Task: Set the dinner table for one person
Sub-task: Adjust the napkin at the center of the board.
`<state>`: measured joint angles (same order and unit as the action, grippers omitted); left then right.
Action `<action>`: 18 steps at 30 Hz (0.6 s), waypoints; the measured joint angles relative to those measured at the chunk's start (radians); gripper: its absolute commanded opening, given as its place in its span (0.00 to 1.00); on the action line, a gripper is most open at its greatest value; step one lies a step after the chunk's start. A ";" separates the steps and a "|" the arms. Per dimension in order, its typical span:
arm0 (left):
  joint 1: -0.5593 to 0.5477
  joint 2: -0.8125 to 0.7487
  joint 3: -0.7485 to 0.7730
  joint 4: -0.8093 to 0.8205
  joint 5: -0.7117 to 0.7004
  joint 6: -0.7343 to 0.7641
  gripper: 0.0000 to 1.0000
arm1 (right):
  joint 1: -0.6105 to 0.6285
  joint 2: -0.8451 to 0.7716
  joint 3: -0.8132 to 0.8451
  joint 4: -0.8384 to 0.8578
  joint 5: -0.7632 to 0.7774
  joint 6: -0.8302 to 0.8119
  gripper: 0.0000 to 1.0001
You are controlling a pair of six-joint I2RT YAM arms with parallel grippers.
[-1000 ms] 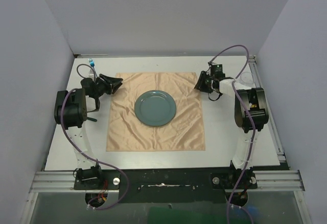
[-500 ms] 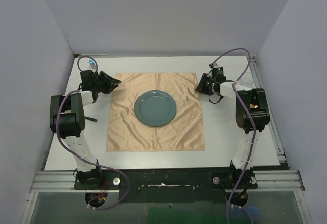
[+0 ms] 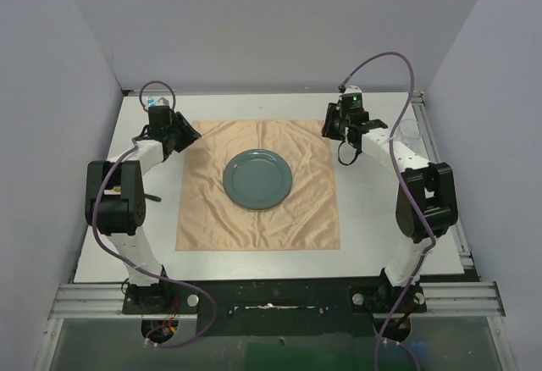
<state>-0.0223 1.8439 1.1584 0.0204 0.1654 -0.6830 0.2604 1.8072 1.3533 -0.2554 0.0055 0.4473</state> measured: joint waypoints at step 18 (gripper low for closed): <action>-0.267 -0.470 -0.173 -0.208 -0.390 0.093 0.37 | 0.215 -0.111 -0.220 -0.160 0.340 0.013 0.30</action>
<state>-0.2897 1.3739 0.9855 -0.1875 -0.2249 -0.5900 0.4751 1.6966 1.1328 -0.4152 0.3450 0.4603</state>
